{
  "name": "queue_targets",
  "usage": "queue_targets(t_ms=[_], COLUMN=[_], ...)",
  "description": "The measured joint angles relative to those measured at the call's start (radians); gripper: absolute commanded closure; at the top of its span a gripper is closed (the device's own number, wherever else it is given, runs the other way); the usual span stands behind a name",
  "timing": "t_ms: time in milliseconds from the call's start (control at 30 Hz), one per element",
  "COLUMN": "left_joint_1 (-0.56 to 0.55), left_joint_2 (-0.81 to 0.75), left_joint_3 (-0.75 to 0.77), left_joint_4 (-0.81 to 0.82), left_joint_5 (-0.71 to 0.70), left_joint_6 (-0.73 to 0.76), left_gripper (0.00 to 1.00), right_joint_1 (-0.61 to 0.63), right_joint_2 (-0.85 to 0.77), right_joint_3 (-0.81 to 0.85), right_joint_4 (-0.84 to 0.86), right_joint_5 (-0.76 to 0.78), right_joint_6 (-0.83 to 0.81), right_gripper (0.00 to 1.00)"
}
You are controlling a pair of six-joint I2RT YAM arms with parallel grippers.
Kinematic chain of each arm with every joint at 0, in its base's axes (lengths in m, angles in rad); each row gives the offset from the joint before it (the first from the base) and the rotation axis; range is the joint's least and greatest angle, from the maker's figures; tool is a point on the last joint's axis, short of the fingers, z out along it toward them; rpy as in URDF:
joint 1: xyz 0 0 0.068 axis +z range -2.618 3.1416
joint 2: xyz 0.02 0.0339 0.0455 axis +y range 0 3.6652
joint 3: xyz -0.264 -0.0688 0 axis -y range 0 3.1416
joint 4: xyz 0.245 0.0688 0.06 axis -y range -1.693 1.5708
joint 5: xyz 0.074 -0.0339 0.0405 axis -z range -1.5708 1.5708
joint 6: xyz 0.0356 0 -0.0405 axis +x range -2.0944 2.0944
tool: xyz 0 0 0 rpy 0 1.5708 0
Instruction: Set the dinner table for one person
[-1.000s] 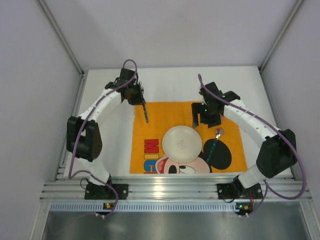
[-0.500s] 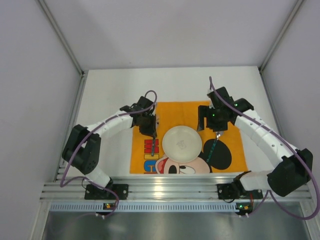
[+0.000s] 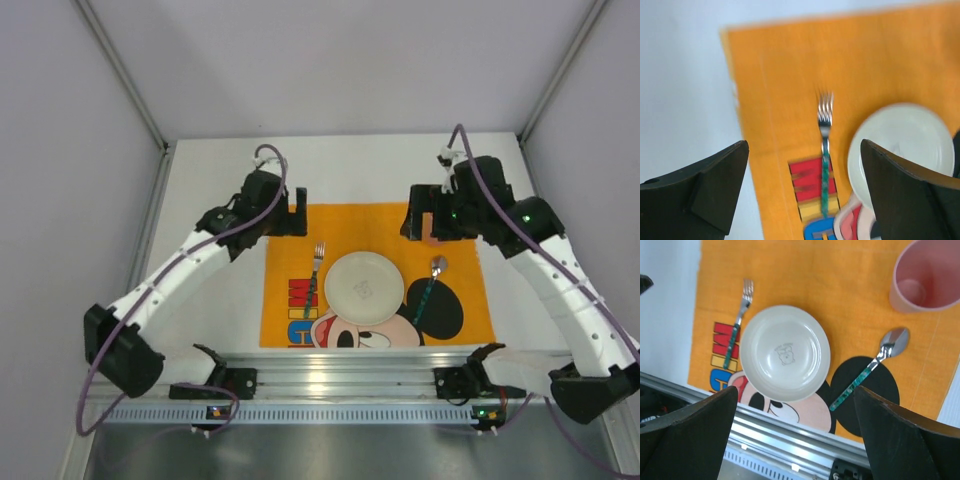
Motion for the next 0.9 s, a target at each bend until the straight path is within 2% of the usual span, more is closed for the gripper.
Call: queue_targets(t_ms=[67, 133, 233, 333, 433, 500, 600, 733, 900], left_joint_1=[0.000, 0.003, 0.017, 0.127, 0.335, 0.405, 0.433, 0.455, 0.512], left_joint_2=[-0.114, -0.256, -0.443, -0.475, -0.377, -0.301, -0.148, 0.050, 0.201], left_joint_3=[-0.056, -0.202, -0.560, -0.826, -0.938, -0.958, -0.958, -0.897, -0.871], left_joint_4=[0.117, 0.294, 0.663, 0.873, 0.951, 1.040, 1.202, 1.270, 1.492], left_joint_5=[-0.101, -0.180, -0.256, -0.233, -0.164, -0.135, -0.088, -0.056, 0.024], left_joint_6=[0.071, 0.175, 0.350, 0.374, 0.318, 0.312, 0.313, 0.326, 0.354], left_gripper=[0.02, 0.01, 0.01, 0.01, 0.02, 0.01, 0.02, 0.01, 0.01], right_joint_1=[0.001, 0.002, 0.003, 0.003, 0.004, 0.004, 0.004, 0.004, 0.004], right_joint_2=[-0.057, -0.127, -0.262, -0.400, -0.521, -0.576, -0.607, -0.577, -0.512], right_joint_3=[0.015, -0.013, -0.135, -0.279, -0.399, -0.447, -0.478, -0.486, -0.487], right_joint_4=[0.025, 0.064, 0.150, 0.244, 0.341, 0.385, 0.444, 0.481, 0.521], right_joint_5=[0.000, 0.000, -0.001, 0.003, 0.040, 0.053, 0.061, 0.061, 0.063], right_joint_6=[-0.006, -0.006, -0.002, 0.015, 0.062, 0.075, 0.062, 0.012, -0.052], right_gripper=[0.00, 0.00, 0.00, 0.00, 0.00, 0.00, 0.00, 0.00, 0.00])
